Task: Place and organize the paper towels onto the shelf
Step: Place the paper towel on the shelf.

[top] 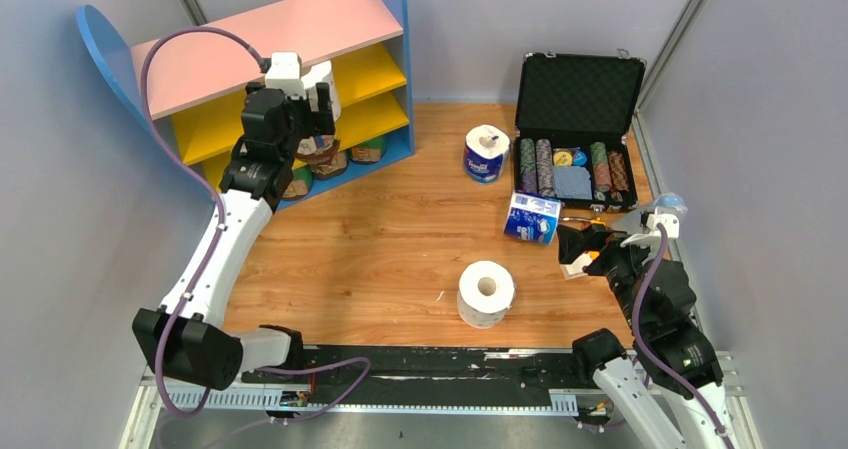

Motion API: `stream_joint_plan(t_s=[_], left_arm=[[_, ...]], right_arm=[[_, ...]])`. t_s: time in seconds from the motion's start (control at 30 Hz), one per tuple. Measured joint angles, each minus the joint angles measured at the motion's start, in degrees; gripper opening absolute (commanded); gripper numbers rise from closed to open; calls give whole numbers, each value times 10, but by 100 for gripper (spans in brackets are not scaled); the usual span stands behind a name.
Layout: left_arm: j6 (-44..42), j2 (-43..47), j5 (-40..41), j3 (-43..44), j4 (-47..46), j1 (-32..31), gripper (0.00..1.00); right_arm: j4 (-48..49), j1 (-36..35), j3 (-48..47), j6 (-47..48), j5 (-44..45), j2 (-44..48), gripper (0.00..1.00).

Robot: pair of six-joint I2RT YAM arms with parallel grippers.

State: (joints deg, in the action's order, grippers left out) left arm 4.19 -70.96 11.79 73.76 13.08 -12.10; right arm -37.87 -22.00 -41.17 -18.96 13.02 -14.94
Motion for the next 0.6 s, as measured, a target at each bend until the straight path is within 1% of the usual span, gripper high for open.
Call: stream_joint_plan(t_s=[0.13,0.3,0.6], left_arm=[[0,-19,16,0,-42,7,95],[0,-37,22,0,-83,15,94],[-8,-80,-34,0,-154,24,94]], right_arm=[[0,0,0,0,0,0,100],[0,0,0,0,0,0,100],[0,0,0,0,0,2,100]])
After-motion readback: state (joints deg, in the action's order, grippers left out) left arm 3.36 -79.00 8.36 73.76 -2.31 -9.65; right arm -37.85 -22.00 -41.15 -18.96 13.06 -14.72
